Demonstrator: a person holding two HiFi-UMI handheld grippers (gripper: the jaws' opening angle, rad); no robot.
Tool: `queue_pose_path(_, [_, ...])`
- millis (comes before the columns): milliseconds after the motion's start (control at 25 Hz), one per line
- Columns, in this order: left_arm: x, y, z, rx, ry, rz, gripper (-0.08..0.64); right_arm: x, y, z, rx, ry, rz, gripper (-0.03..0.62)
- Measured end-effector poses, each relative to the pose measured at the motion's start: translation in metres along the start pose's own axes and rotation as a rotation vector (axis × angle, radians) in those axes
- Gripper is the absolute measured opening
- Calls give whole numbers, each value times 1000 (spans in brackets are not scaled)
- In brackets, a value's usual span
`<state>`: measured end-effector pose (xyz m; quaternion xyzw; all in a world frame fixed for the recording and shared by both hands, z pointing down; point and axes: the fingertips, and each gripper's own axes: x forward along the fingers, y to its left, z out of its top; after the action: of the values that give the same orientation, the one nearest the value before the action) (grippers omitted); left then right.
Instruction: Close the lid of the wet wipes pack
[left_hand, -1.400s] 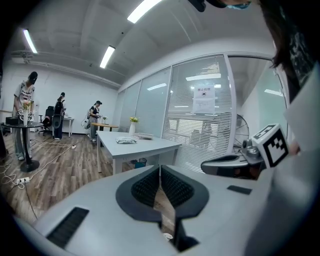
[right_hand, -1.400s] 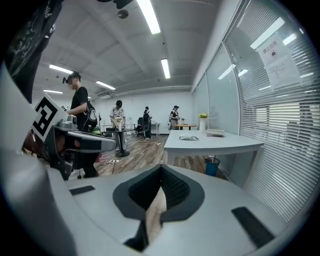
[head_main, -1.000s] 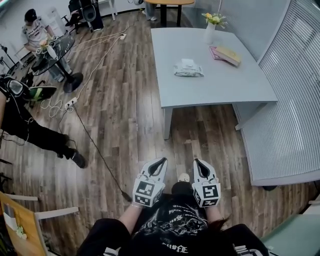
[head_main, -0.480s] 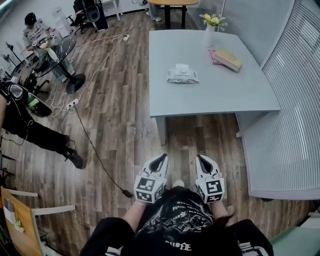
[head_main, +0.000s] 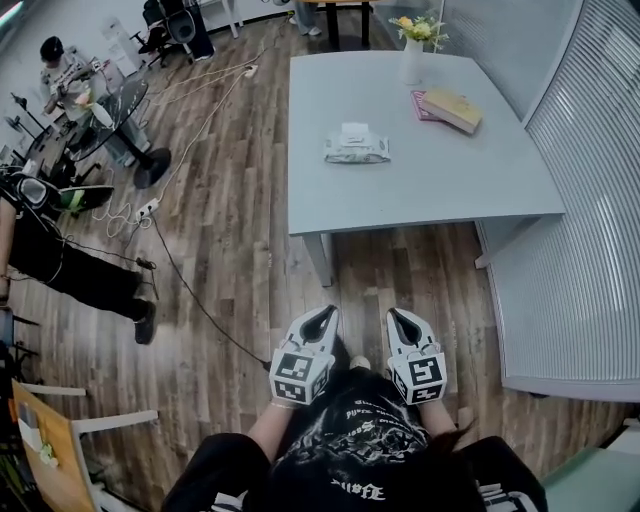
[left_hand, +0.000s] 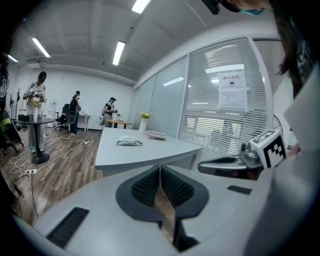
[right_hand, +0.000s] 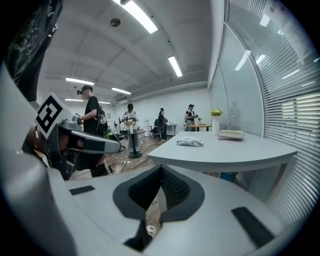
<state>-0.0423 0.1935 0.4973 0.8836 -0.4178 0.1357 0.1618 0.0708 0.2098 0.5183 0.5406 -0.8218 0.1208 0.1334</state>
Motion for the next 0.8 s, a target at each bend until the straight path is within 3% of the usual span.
queue_pose_path(120, [12,-1,-2,0,12,-13,14,1,-6,-1,32,-14,10,-2])
queue_pose_path(480, [69,11,19,24,15,-81,14,27,-52,2,37,15,-89,-2])
queue_pose_path(800, [132,58,53,40,20,-114,14,91,-84,35,34,-7,-122,-2])
